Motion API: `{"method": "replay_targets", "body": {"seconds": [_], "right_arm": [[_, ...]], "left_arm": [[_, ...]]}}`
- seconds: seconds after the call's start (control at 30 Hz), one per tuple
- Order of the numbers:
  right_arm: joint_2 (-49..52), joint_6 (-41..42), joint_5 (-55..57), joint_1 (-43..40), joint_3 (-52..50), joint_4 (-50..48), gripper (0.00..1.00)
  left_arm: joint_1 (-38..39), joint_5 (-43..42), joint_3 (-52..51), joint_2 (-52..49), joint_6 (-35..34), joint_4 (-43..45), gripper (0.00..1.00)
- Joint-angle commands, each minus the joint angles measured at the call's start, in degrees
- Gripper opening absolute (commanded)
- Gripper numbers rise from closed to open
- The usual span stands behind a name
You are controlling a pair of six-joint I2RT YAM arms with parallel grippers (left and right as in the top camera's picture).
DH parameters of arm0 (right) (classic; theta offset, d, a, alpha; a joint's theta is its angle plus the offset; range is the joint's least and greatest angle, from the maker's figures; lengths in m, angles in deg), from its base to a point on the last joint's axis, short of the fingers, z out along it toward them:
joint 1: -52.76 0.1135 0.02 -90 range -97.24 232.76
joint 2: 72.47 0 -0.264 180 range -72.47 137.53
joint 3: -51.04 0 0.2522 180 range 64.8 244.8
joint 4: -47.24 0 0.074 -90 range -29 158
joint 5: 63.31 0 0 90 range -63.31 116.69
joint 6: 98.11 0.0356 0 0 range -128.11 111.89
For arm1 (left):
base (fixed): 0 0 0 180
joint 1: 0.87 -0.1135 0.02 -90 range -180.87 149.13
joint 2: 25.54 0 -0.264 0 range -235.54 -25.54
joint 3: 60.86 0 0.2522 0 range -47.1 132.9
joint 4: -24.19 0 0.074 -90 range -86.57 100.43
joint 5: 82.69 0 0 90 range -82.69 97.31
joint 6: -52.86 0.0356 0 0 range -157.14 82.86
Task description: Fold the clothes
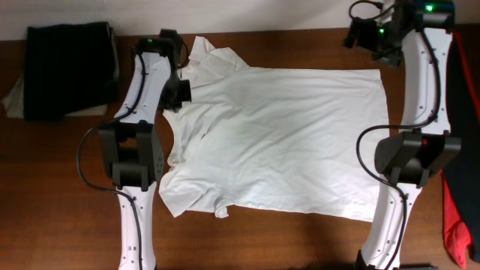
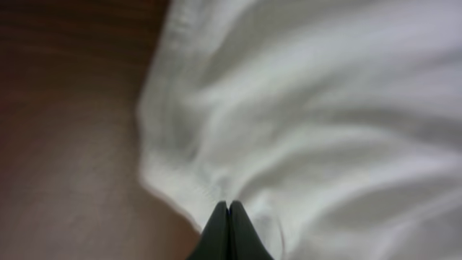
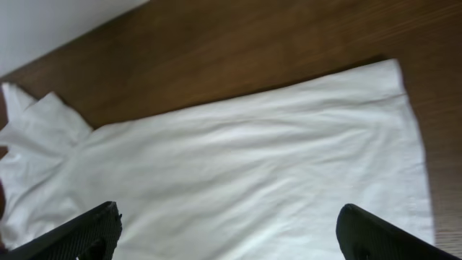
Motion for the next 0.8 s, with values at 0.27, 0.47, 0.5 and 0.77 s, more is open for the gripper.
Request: {"method": "replay_targets", "body": {"seconds": [0.27,0.47,0.5,0.77], "right_arm": [[-0.15,0.15,-1.11,1.77,-0.37,0.13,0.99],[-0.15,0.15,-1.11,1.77,-0.37,0.13,0.99],[-0.15,0.15,-1.11,1.77,-0.37,0.13,0.99],[-0.15,0.15,-1.11,1.77,-0.37,0.13,0.99]], "left_arm": [[-2.47,2.51,-9.99,-0.52,0.52,10.14,0.01],[-7.52,4.2,-9.99,-0.52,0.55,17.18,0.01],[-8.63,4.2,-9.99,-0.52,0.55,18.86,0.01],[-11.41,4.17,-6.62,-0.33,4.66,24.83,0.59]]}}
